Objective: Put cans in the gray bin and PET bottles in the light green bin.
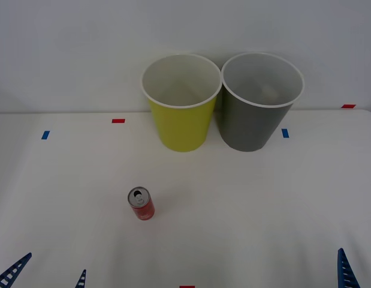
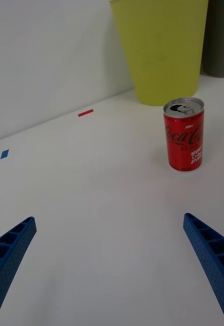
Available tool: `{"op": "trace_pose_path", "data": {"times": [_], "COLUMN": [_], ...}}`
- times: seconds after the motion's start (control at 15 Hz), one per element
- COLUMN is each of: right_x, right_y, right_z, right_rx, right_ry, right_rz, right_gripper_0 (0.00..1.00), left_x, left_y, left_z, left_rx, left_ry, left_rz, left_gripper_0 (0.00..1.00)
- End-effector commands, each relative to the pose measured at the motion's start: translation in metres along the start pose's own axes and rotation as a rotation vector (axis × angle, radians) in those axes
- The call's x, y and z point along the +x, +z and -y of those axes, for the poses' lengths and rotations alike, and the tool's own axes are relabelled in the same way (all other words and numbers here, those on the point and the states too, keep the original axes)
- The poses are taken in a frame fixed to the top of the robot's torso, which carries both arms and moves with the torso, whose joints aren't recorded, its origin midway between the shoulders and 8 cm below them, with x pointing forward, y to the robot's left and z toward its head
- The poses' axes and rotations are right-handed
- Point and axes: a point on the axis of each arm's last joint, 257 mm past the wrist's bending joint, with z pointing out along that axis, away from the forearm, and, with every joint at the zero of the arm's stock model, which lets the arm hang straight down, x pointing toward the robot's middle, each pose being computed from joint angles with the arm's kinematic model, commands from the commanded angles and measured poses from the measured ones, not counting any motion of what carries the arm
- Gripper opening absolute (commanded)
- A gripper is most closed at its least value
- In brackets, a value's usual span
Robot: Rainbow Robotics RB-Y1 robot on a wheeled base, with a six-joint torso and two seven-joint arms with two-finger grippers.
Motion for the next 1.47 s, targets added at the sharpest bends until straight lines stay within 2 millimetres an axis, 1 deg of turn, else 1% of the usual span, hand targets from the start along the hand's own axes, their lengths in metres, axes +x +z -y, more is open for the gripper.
{"op": "trace_pose_path", "data": {"times": [0.07, 1.47], "right_x": [0.0000, 0.0000], "right_y": [0.0000, 0.0000], "right_z": [0.0000, 0.0000], "right_rx": [0.000, 0.000], "right_ry": [0.000, 0.000], "right_rz": [0.000, 0.000], "right_gripper_0": [1.00, 1.00], "left_x": [0.0000, 0.0000], "left_y": [0.0000, 0.0000], "left_z": [0.0000, 0.0000], "left_rx": [0.000, 0.000], "left_ry": [0.000, 0.000], "left_rz": [0.000, 0.000], "left_gripper_0": [1.00, 1.00]}}
